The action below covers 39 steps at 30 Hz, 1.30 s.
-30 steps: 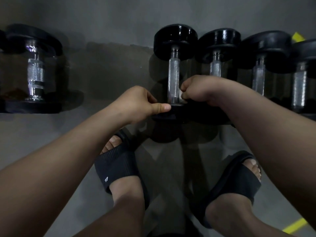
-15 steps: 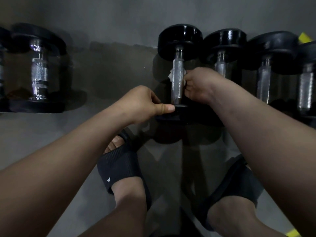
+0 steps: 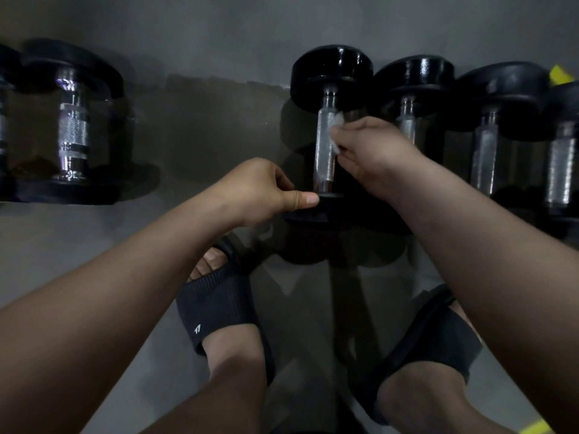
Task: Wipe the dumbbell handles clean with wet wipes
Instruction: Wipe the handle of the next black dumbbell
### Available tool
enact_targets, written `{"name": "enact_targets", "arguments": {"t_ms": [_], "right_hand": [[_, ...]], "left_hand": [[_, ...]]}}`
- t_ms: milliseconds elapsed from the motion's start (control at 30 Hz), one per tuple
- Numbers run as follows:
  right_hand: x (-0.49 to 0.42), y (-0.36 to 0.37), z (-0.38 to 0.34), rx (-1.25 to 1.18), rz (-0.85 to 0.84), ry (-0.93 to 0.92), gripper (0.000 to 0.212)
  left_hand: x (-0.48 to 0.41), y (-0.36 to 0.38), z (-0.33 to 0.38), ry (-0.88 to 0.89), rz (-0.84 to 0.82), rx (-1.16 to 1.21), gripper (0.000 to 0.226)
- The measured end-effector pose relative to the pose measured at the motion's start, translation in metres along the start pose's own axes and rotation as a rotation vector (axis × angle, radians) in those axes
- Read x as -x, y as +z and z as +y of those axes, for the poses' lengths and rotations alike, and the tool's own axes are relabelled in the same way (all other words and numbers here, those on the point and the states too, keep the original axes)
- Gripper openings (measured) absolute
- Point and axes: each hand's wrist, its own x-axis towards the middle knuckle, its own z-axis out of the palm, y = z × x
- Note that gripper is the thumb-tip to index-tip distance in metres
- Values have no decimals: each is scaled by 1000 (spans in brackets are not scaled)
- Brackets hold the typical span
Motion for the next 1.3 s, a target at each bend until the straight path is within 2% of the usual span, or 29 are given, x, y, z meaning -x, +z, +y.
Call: {"name": "enact_targets", "arguments": {"t_ms": [100,167,233,333,467,567,800,900,1067,1167,1233,1300], "right_hand": [[0,1,0,217,121,-119,25],[-4,5,-9,271,197,-208,32],[-4,9,-18,318,263,-262,36],[4,12,-14,526,326,-403,33],[23,12,3,824,237,-609,12],[20,9,-2,888,228,-765,7],[12,6,1,1105,170,-950,23],[10,4,-2,1210,146,-940,23],[5,-4,-10,1329,40,-1096,21],[6,-9,-18,1358,26,-1175,33],[5,-9,-24,1447,-29,-1190,40],[1,-6,-27,1579,-66,-1159,34]], "left_hand": [[0,1,2,-1,0,-4,51],[0,3,3,5,-4,-23,56],[1,4,3,7,13,-30,60],[2,8,0,-2,55,-13,59],[3,11,-4,-15,76,15,59],[6,12,-4,-11,86,43,60],[9,10,-4,-19,63,77,60],[10,7,-8,-23,35,112,59],[14,4,-22,-20,-38,295,44],[15,5,-24,-13,-32,339,40],[15,5,-23,-15,-38,355,38],[13,5,-23,-14,-43,358,39]]}}
